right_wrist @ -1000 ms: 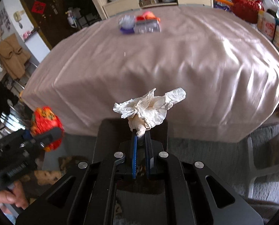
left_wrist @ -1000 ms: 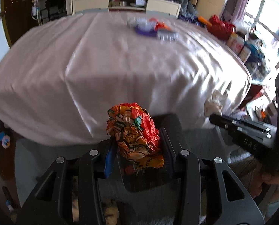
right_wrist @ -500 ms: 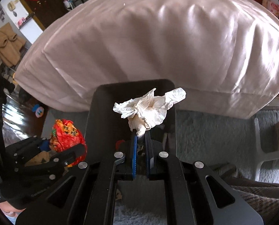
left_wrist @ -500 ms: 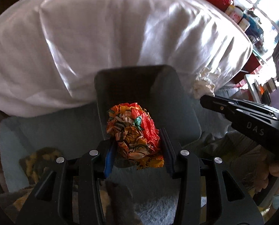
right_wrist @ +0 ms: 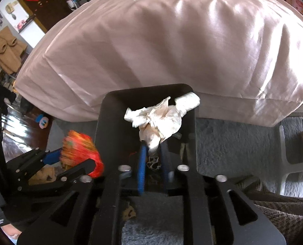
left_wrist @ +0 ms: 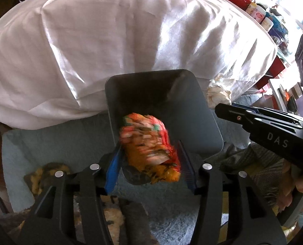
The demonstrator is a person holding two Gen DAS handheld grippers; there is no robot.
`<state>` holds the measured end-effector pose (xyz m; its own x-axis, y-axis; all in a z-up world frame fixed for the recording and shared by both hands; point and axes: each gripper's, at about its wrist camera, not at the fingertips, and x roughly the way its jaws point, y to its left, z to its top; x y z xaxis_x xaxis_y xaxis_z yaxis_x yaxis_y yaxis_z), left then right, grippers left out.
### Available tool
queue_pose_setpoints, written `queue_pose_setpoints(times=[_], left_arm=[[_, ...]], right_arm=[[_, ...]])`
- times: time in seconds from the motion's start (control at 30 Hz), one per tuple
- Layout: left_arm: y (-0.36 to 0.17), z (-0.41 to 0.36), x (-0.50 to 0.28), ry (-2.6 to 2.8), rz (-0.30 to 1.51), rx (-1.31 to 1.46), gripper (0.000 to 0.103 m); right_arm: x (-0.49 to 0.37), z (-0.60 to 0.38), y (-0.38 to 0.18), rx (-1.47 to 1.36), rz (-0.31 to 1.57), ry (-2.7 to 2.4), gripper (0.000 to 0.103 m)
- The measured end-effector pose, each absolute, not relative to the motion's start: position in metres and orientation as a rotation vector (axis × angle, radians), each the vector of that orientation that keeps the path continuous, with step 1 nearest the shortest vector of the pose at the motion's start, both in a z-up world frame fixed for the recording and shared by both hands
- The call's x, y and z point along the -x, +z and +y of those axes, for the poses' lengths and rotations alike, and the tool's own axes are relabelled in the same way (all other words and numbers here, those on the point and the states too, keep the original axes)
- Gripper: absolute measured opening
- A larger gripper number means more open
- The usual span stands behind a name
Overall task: Collect trash
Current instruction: 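Carry both items down over the black bin and open both tools, then raise both open tools back toward the remaining items on the table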
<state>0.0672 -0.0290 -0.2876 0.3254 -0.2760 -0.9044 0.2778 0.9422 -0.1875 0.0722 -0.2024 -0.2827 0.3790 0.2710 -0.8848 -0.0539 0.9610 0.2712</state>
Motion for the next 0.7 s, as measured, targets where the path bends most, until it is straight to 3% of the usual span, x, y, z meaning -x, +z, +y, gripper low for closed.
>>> queue_pose_setpoints(times=[0.07,0.2,0.23,0.3,0.37,0.4,0.47,0.7], left_arm=[[-0.286,-0.029,-0.067,-0.357,1.181,-0.005,0.057],[-0.282,-0.028,-0.067,-0.346,1.171,-0.014,0.063],[-0.279,-0.027,-0.067,-0.340,1.166,-0.016,0.066],[-0.274,-0.025,-0.068,-0.332,1.156,-0.014,0.072],[-0.266,-0.021,-0.069,-0.319,1.141,-0.006,0.081],[-0.263,-0.020,-0.070,-0.313,1.135,-0.001,0.083],[-0.253,-0.016,-0.073,-0.307,1.118,0.014,0.090],[-0.227,-0.008,-0.094,-0.269,1.077,0.051,0.091]], right_arm=[[-0.072,-0.205,-0.281,-0.222,1.157,0.206,0.042],[-0.074,-0.210,-0.277,-0.232,1.143,0.194,0.045],[-0.074,-0.212,-0.276,-0.237,1.138,0.189,0.050],[-0.074,-0.218,-0.272,-0.245,1.125,0.170,0.063],[-0.075,-0.226,-0.265,-0.254,1.100,0.132,0.084],[-0.076,-0.232,-0.261,-0.256,1.085,0.115,0.088],[-0.078,-0.240,-0.252,-0.260,1.049,0.105,0.092],[-0.092,-0.266,-0.219,-0.291,0.959,0.065,0.094]])
